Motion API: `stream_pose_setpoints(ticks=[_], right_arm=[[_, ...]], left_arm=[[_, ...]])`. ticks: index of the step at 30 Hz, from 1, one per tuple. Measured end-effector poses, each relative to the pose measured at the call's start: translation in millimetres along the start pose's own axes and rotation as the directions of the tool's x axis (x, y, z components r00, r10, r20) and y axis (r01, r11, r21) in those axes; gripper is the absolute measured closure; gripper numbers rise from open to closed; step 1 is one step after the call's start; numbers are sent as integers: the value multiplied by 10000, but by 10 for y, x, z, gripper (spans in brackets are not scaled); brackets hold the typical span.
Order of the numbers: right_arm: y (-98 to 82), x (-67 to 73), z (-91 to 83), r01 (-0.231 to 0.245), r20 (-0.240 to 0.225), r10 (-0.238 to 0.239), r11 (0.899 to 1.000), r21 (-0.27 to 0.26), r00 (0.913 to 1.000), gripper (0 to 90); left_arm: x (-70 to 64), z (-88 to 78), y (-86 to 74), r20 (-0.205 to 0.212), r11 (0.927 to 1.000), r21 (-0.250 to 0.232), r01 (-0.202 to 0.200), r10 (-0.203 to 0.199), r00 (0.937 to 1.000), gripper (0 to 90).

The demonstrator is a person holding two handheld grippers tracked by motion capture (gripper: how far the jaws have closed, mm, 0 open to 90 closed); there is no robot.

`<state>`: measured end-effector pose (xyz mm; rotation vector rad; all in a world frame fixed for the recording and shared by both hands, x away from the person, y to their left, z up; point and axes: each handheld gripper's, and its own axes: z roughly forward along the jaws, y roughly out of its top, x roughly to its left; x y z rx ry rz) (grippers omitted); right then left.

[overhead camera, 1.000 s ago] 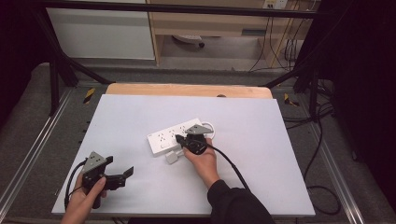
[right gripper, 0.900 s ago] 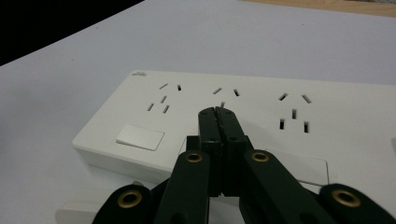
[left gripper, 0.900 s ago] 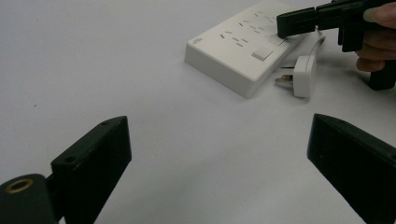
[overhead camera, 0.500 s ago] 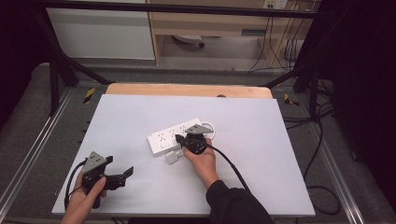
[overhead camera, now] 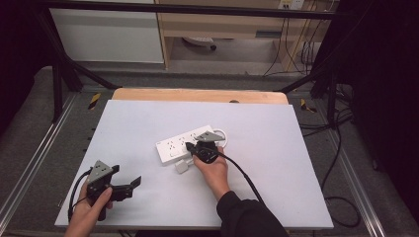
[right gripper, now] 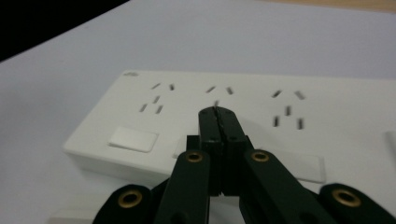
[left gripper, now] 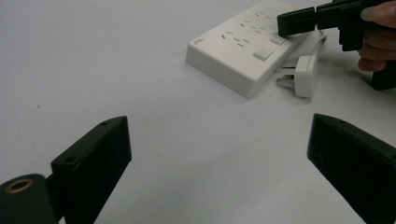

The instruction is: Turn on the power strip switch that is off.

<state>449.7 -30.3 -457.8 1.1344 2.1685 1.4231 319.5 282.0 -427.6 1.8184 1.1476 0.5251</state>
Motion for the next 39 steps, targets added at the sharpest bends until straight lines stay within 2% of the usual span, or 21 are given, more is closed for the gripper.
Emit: stream_pose_setpoints(ticks=[1, 3, 5, 18, 23, 39], right_arm=[[-4, -26, -12, 85, 175, -84, 10000, -45, 9998, 900], [-13, -76, -33, -254, 23, 254, 9997, -40, 9997, 900], [-9, -72, -41, 98, -62, -98, 9999, 28, 9999, 900], [-2, -94, -41, -290, -243, 291, 9996, 62, 9993, 900], [3, -98, -51, -110, -217, 111, 9999, 76, 9997, 900], [49, -94, -102, -363, -485, 359, 9993, -80, 9982, 892]], left_arm=[[0, -1, 0, -6, 10000, -2, 2, -2, 10000, 64], [1, 4, -1, -1, 10000, 13, -12, 12, 10000, 64], [-3, 10, 0, 11, 10000, 34, -27, 27, 10000, 64], [0, 1, 0, -15, 10000, 42, -38, 38, 10000, 64], [-1, 2, -1, -21, 10000, 61, -48, 48, 10000, 64], [-1, 7, -4, -14, 9999, 107, -44, 45, 10000, 64]])
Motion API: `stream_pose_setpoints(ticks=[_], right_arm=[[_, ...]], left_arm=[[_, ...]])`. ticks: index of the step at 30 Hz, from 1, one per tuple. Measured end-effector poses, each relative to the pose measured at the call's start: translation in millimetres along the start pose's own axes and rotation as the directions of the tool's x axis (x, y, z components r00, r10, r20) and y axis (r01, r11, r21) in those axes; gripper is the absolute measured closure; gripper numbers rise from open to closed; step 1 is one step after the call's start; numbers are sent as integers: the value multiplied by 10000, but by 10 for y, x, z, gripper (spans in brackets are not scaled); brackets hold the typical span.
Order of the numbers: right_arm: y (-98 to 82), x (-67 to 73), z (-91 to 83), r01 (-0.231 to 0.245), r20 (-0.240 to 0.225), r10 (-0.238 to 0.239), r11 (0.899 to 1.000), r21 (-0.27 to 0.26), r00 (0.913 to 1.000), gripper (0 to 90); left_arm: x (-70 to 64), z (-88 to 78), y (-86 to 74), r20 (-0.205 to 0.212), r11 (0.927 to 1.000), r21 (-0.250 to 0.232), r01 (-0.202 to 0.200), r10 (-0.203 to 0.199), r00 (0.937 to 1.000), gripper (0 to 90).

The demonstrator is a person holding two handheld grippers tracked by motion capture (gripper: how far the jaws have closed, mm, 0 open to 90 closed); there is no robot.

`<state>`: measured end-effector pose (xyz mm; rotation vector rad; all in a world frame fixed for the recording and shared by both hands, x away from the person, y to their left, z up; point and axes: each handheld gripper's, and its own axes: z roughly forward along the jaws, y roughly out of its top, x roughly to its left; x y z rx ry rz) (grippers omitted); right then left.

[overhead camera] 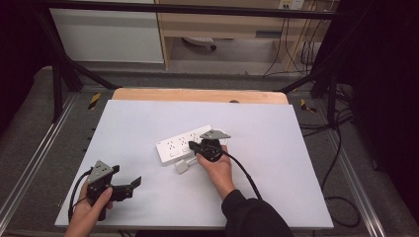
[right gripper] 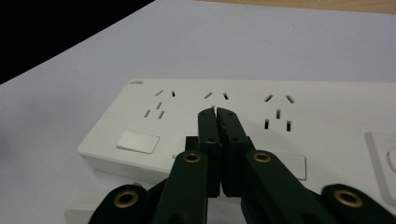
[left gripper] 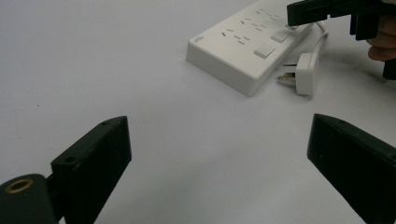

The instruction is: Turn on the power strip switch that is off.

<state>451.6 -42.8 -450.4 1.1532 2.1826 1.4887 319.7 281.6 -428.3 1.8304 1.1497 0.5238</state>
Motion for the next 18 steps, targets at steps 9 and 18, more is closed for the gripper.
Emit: stream_pose_setpoints(ticks=[9, 18], right_arm=[[63, 6, -83, 1, -110, -3, 9998, -200, 9999, 858], [140, 26, -185, -51, -236, 43, 9993, -366, 9997, 701]], left_arm=[[-3, 1, -1, 8, 10000, 4, -2, 2, 10000, 64], [-5, 3, -3, -1, 10000, 24, -28, 28, 10000, 64]])
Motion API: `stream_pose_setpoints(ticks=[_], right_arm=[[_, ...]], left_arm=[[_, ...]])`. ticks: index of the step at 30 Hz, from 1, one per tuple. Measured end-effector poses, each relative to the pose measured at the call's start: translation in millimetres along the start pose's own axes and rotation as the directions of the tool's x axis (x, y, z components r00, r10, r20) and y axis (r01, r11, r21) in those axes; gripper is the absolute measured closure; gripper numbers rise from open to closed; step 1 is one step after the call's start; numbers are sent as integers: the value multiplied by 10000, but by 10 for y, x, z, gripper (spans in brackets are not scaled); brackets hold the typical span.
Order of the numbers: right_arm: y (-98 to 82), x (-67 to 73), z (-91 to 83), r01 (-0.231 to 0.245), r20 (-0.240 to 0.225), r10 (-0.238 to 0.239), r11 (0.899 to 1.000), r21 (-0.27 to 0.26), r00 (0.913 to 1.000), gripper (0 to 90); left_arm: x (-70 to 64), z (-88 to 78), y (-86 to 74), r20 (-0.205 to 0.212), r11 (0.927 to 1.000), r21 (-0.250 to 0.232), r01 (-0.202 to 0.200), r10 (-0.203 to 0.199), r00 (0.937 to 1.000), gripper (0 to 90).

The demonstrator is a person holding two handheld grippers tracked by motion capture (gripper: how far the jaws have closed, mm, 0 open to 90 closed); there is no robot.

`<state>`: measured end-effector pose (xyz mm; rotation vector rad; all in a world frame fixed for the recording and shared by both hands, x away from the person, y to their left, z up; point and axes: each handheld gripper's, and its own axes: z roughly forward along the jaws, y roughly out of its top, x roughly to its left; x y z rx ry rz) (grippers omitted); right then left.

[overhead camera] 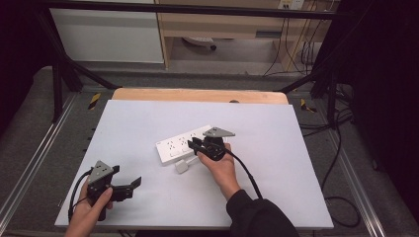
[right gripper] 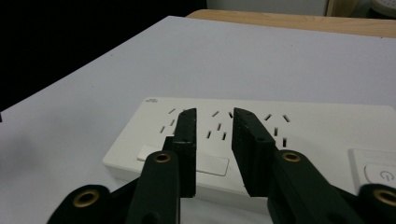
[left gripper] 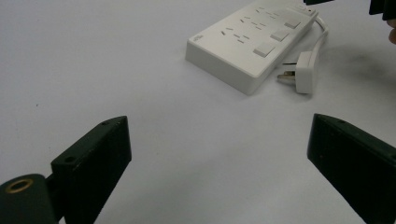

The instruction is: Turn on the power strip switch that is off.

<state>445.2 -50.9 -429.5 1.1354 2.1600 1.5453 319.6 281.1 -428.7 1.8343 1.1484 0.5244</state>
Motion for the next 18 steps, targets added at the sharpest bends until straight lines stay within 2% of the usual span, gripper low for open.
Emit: stream_pose_setpoints(ticks=[6, 11, 13, 18], right_arm=[[59, -21, -76, -130, 43, 129, 9999, 67, 9999, 566], [95, -74, -126, -431, 126, 427, 9986, 305, 9990, 392], [106, -96, -147, -605, 133, 600, 9973, 412, 9981, 352], [141, -126, -203, -660, 255, 650, 9969, 438, 9976, 240]], left_arm=[[-3, -4, -1, -5, 10000, 8, -9, 9, 10000, 64], [-1, -4, -2, -2, 10000, 12, -9, 9, 10000, 64], [-1, -6, -2, -1, 10000, 22, -2, 2, 10000, 64], [-2, -6, -3, 3, 10000, 44, -26, 26, 10000, 64]])
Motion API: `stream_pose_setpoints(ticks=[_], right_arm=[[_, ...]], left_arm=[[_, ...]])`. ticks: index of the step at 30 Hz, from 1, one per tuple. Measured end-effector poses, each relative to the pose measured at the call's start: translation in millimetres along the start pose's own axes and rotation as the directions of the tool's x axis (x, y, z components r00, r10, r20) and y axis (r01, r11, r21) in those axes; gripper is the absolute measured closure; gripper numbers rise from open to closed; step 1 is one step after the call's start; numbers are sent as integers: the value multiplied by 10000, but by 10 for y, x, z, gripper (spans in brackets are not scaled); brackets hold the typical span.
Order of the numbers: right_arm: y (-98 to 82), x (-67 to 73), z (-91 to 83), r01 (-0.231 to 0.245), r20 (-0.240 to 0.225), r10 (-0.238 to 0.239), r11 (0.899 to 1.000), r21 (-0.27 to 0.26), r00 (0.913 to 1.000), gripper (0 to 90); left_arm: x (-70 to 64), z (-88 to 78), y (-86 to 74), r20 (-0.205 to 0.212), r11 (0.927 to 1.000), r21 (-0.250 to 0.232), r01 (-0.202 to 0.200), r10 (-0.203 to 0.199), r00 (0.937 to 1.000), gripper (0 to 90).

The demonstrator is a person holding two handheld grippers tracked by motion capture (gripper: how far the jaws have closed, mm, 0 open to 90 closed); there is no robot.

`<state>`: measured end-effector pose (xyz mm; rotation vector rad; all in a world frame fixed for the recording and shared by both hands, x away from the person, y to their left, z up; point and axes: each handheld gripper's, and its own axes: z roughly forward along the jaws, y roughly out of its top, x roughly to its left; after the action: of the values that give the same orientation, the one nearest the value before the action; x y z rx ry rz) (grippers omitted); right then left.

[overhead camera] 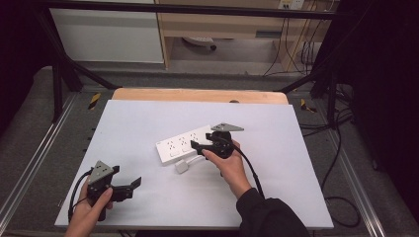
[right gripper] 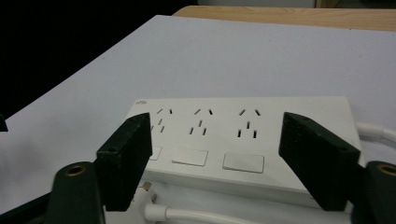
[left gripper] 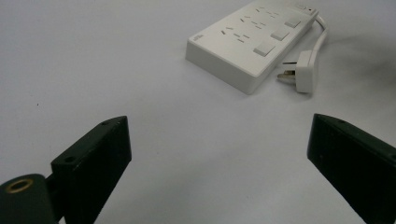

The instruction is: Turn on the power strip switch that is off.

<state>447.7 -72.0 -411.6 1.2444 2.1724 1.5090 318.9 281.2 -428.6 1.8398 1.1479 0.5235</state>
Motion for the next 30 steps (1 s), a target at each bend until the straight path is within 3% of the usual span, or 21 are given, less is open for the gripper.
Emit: stream_pose_setpoints(ticks=[8, 18, 30], right_arm=[[37, -65, -70, -184, 224, 180, 9997, 160, 9996, 51], [78, -122, -241, 329, 286, -331, 9994, 68, 9990, 56], [101, -377, -606, 94, 499, -74, 9992, -399, 9987, 57]], left_arm=[[0, 4, -3, -19, 10000, 1, 1, -1, 10000, 64], [-2, 7, -5, -13, 10000, 24, 2, -2, 10000, 64], [0, 6, -7, -39, 10000, 58, 2, -2, 10000, 64]])
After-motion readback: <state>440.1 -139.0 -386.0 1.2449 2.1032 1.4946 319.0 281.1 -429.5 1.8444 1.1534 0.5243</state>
